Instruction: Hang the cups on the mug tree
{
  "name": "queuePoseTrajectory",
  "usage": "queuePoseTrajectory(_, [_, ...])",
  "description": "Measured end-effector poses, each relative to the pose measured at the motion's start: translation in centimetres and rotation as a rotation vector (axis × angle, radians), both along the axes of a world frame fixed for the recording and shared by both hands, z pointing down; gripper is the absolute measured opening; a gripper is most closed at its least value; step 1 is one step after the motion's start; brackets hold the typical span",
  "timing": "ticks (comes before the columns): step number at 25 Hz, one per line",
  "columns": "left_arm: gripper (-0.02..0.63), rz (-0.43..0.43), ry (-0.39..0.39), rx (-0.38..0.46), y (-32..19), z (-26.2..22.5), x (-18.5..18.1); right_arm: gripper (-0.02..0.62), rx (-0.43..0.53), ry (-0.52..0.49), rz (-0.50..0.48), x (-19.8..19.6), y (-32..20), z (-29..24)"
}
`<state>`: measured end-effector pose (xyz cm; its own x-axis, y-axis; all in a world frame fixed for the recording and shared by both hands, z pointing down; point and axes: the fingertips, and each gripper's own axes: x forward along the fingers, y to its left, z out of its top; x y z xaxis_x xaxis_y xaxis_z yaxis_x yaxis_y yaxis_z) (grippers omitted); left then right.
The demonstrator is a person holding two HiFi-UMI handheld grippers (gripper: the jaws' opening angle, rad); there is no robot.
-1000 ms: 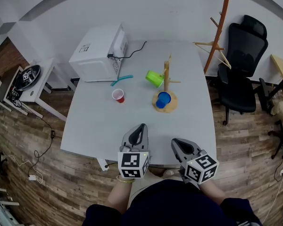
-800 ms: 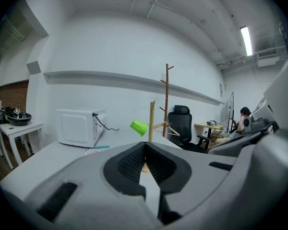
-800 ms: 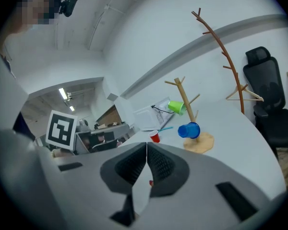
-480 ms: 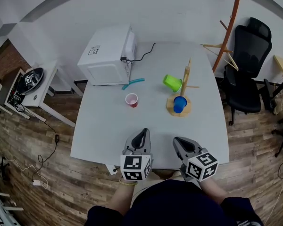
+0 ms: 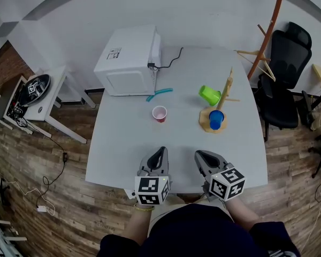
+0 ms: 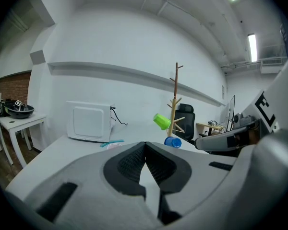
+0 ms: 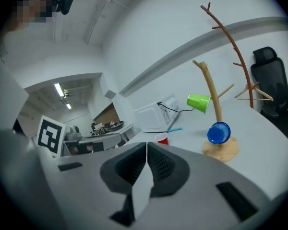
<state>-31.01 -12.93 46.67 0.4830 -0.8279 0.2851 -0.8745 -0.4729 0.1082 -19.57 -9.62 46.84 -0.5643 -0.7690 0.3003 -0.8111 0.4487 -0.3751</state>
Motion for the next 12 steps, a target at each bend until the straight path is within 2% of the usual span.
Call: queuePoseTrajectory(12, [0.020, -0.002, -0.012, -0.040, -0.6, 2.0, -5.3, 0.031, 0.019, 0.062, -0.021, -5.2, -5.0, 1.8])
